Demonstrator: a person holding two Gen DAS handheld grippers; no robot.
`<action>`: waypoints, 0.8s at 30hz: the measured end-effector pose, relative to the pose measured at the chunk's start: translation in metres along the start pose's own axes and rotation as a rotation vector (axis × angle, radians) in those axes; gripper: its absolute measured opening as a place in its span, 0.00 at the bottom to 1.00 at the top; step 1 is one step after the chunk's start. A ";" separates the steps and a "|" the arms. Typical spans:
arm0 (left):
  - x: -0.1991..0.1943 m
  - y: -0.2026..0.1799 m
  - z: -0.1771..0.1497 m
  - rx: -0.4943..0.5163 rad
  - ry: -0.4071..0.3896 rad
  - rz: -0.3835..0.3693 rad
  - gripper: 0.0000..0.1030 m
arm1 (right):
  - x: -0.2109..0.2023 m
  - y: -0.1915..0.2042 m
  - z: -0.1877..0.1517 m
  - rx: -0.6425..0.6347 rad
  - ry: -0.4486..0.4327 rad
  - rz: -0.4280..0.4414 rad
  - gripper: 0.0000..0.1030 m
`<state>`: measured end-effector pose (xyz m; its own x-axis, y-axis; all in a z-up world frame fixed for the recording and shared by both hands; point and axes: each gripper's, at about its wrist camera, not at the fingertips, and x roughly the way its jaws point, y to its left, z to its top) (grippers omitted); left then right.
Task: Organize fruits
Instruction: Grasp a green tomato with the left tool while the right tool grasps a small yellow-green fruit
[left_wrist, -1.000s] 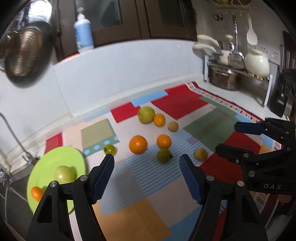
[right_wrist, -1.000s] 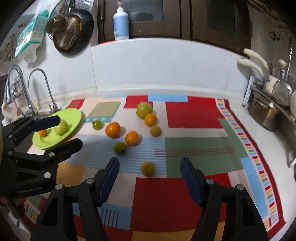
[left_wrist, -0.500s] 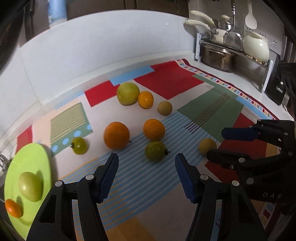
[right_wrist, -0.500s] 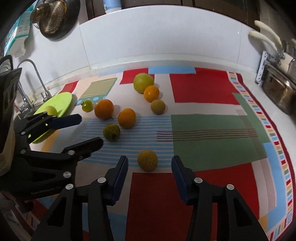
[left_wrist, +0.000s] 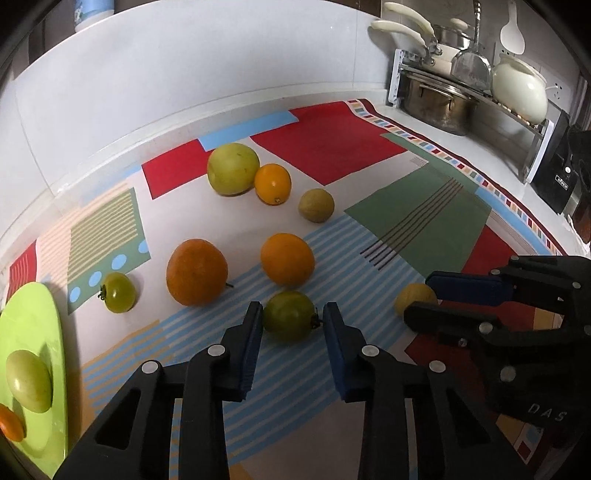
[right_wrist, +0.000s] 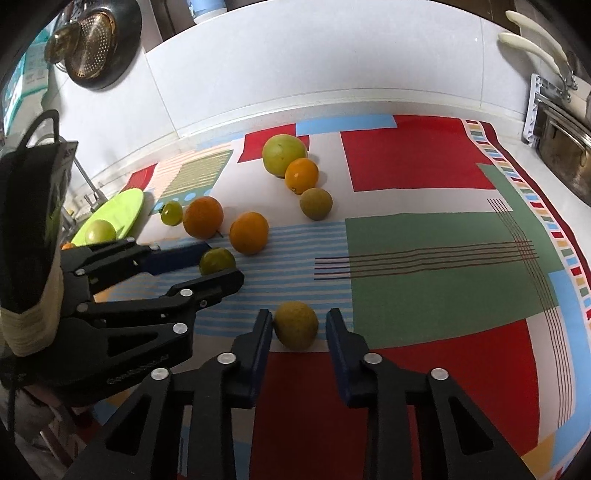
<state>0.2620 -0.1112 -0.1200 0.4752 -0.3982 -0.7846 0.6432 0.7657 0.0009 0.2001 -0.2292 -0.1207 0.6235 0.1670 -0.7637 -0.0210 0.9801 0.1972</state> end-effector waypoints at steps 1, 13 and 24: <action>-0.001 0.000 0.000 -0.005 0.001 -0.001 0.32 | 0.000 0.000 0.000 -0.001 -0.003 0.001 0.26; -0.030 0.004 -0.010 -0.087 -0.027 0.034 0.32 | -0.010 0.005 0.000 -0.024 -0.027 0.004 0.20; -0.035 0.007 -0.019 -0.125 -0.023 0.057 0.32 | 0.005 0.006 -0.005 -0.015 0.046 0.060 0.29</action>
<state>0.2385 -0.0825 -0.1042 0.5233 -0.3621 -0.7714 0.5357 0.8438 -0.0327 0.1990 -0.2219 -0.1263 0.5844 0.2299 -0.7782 -0.0688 0.9696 0.2347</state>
